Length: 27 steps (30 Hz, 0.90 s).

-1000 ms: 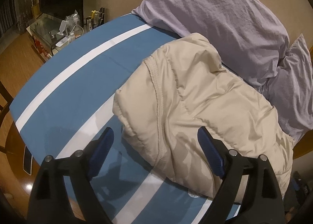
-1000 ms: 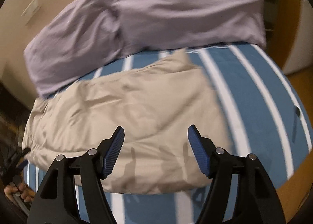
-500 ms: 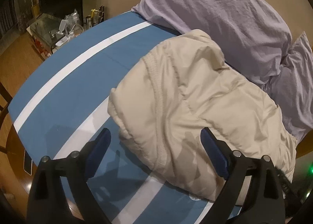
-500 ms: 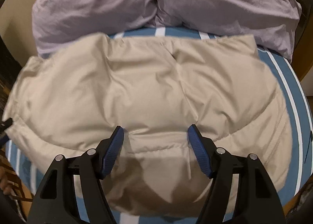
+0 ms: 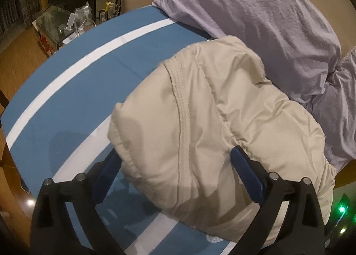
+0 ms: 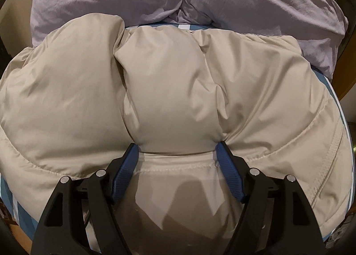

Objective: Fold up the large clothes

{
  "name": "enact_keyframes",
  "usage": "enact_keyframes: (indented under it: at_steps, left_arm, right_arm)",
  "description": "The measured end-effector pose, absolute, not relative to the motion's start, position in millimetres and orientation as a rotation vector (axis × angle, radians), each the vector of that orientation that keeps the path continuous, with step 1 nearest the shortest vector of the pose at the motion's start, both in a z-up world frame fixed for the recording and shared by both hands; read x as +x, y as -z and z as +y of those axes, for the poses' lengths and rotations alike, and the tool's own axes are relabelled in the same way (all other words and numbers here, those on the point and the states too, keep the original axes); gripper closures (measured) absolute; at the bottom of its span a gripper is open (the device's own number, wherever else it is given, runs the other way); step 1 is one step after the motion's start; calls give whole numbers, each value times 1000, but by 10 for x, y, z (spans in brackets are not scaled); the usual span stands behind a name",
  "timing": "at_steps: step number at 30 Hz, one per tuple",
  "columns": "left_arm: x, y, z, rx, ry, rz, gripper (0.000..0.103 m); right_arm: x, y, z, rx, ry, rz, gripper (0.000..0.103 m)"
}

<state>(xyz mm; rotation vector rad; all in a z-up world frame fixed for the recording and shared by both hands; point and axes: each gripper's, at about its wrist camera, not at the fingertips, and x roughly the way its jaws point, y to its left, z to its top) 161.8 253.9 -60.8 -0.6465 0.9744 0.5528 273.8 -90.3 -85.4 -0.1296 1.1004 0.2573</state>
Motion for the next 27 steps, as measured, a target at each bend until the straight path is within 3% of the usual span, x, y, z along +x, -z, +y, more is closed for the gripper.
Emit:
enact_keyframes:
  at_steps: [9, 12, 15, 17, 19, 27]
  left_arm:
    - [1730, 784, 2592, -715, -592, 965, 3]
    - [1730, 770, 2583, -735, -591, 942, 16]
    - [1740, 688, 2564, -741, -586, 921, 40]
    - [1742, 623, 2554, -751, -579, 904, 63]
    - [1751, 508, 2527, -757, -554, 874, 73]
    - [1898, -97, 2135, -687, -379, 753, 79]
  right_arm:
    - [2722, 852, -938, -111, -283, 1090, 29]
    - [2720, 849, -925, -109, -284, 1090, 29]
    - [2725, 851, -919, -105, -285, 1088, 29]
    - [2734, 850, -919, -101, -284, 1087, 29]
    - [2726, 846, -917, -100, -282, 1084, 29]
    - [2744, 828, -940, -97, -278, 1093, 29]
